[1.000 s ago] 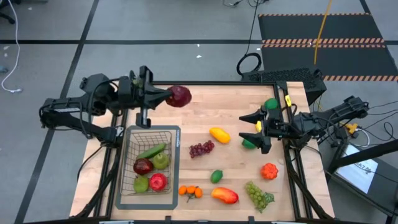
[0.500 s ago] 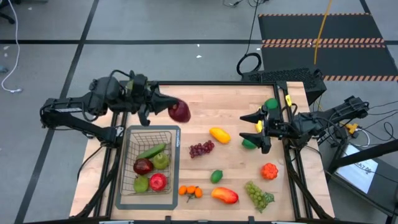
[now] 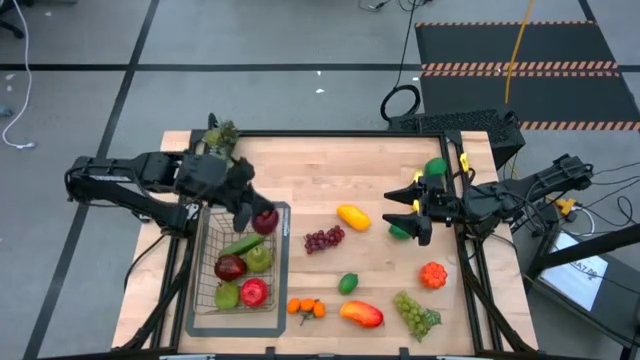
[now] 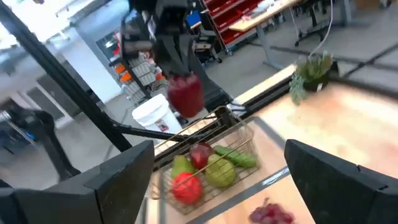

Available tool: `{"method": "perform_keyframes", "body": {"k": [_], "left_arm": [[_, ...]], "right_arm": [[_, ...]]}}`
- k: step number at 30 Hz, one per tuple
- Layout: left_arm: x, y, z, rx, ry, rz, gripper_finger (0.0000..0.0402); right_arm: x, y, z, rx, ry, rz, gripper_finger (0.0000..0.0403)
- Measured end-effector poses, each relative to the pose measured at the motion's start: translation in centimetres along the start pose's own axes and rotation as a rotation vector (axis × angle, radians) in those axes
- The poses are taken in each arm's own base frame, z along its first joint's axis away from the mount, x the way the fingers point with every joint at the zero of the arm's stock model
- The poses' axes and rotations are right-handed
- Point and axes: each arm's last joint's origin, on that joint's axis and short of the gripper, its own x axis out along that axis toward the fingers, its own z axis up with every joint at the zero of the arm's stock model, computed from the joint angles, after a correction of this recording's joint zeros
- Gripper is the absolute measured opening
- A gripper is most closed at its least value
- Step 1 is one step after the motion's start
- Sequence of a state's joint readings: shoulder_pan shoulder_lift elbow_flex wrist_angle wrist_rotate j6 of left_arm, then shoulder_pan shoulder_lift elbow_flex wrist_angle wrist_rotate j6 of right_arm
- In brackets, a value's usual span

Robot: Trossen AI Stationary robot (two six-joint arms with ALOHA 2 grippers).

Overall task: Build produce basket
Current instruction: Put the dark red apple into the wire basket

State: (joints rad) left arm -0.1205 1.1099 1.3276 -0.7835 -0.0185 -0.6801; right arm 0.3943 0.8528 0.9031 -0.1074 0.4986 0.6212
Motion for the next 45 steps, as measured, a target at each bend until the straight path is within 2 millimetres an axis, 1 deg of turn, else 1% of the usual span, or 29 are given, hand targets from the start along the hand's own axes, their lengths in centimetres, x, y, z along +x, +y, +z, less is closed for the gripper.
{"method": "perform_keyframes", "body": {"k": [4,10,16,23,31,35,38,41,45], "left_arm": [[0.2,1.3,-2.0,-0.011,0.133,0.099,0.0000],[0.7,3.2,-4.8,-0.010,0.245,0.176,0.0001],[2.0,5.3,-8.2,0.012,0.350,0.244,0.0002],[3.3,6.8,-11.6,0.023,0.473,0.285,0.0002],[4.2,8.3,-13.6,0.037,0.517,0.368,0.0010],[4.6,9.2,-14.6,0.027,0.547,0.405,0.0003],[4.9,9.8,-15.2,0.000,0.552,0.433,0.0006],[5.0,10.1,-15.5,-0.021,0.549,0.461,0.0030],[5.1,10.1,-15.4,-0.052,0.514,0.477,0.0090]], "right_arm": [[0.2,0.4,-0.5,0.187,0.035,0.035,0.0357],[1.2,1.6,-1.7,0.362,0.091,0.079,0.0357],[3.2,2.7,-3.1,0.417,0.085,0.097,0.0357],[5.7,3.2,-4.9,0.518,0.075,0.076,0.0357],[7.6,3.8,-6.3,0.563,0.050,0.108,0.0357],[8.1,3.8,-6.7,0.580,0.052,0.107,0.0357],[8.1,3.8,-6.8,0.581,0.050,0.109,0.0357],[8.2,3.8,-6.7,0.544,0.047,0.108,0.0357],[8.5,3.4,-6.4,0.495,0.053,0.116,0.0357]]}}
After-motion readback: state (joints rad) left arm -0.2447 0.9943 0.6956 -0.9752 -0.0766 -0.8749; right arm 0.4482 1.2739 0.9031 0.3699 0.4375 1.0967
